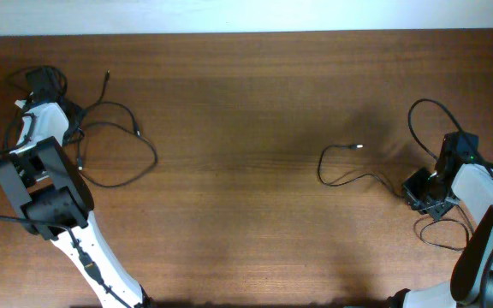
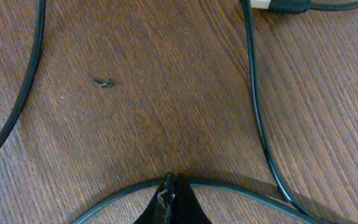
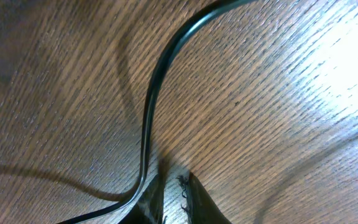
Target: Untangle cables
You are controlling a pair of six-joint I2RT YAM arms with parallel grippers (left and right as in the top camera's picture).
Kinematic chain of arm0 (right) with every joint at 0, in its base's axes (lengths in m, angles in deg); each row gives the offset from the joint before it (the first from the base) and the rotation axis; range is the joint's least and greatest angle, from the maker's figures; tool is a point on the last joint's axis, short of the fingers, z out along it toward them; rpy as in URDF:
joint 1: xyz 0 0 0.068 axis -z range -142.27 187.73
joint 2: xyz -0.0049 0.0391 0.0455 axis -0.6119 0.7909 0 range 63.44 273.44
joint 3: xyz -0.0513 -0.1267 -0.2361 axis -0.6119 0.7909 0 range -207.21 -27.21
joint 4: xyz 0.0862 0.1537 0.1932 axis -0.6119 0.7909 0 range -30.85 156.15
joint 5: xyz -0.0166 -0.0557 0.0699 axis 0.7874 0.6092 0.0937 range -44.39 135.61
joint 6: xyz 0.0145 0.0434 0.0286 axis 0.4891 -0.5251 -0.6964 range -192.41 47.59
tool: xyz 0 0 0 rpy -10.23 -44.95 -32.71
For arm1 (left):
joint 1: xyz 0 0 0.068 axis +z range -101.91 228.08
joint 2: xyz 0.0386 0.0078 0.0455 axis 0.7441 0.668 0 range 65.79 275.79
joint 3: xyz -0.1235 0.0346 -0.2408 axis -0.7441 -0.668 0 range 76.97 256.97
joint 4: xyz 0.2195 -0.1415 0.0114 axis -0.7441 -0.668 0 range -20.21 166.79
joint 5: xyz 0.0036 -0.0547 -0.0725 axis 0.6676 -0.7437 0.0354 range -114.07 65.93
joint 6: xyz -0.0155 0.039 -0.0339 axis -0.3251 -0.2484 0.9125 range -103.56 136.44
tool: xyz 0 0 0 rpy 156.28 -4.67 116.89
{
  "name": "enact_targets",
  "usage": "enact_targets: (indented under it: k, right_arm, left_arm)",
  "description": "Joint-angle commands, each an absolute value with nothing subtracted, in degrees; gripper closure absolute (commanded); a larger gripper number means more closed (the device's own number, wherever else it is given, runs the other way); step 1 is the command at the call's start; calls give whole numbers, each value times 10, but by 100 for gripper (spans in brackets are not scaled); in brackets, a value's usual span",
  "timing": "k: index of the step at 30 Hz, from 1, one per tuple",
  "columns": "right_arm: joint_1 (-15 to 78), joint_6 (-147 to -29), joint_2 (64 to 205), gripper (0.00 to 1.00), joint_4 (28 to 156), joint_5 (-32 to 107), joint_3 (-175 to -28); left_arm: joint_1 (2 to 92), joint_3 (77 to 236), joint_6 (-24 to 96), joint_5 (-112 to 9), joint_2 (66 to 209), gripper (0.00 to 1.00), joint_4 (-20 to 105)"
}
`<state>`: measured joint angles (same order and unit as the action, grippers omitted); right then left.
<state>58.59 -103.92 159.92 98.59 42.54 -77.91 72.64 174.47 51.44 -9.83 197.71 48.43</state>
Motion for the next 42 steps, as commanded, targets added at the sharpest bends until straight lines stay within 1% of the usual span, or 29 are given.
enact_targets:
  k: [1,3,6,8,10,11,13,16,24,28,30,32,33,36,40,42]
  right_arm:
    - [587,-1044,1606,86,988,422,-766]
    - [587,-1044,1606,86,988,422,-766]
    - [587,-1044,1606,85,986,422,-766]
    - [587,-1044,1606,85,981,422,-766]
    - [587,-1044,1606,85,982,422,-766]
    - [587,-1044,1606,85,982,423,-766]
    - [587,-1044,1606,85,980,422,-766]
    - [587,-1044,1606,85,979,422,-766]
    - [587,-1044,1606,85,982,422,-766]
    - [587,-1044,1606,85,990,422,-766]
    - [587,-1044,1606,85,990,422,-766]
    - [587,-1044,1606,86,990,422,-766]
    - [587,-1044,1606,86,990,422,-766]
    - [587,-1044,1606,86,986,422,-766]
    - [587,-1044,1606,85,986,422,-766]
    - [587,-1044,1606,86,981,422,-766]
  left_arm:
    - [728,1743,516,-93,2001,100,476]
    - [729,1743,507,-107,2001,100,467]
    - [729,1743,502,-143,2001,100,407]
    - [728,1746,502,-179,1985,100,401]
    - [728,1764,502,-161,1953,100,412]
    - [728,1769,502,-136,1944,100,438]
    - [728,1769,502,-125,1944,100,484]
    - [728,1769,502,-105,1955,100,514]
    - [728,1769,500,-107,1995,100,495]
    - [727,1769,501,-121,2003,100,450]
    - [727,1769,500,-174,2003,100,405]
    - [726,1769,488,-235,2003,100,328]
    - [723,1769,467,-252,2003,100,299]
    - [713,1769,461,-283,2000,100,244]
    - [705,1769,461,-290,1999,100,205]
    - [702,1769,462,-287,1972,100,218]
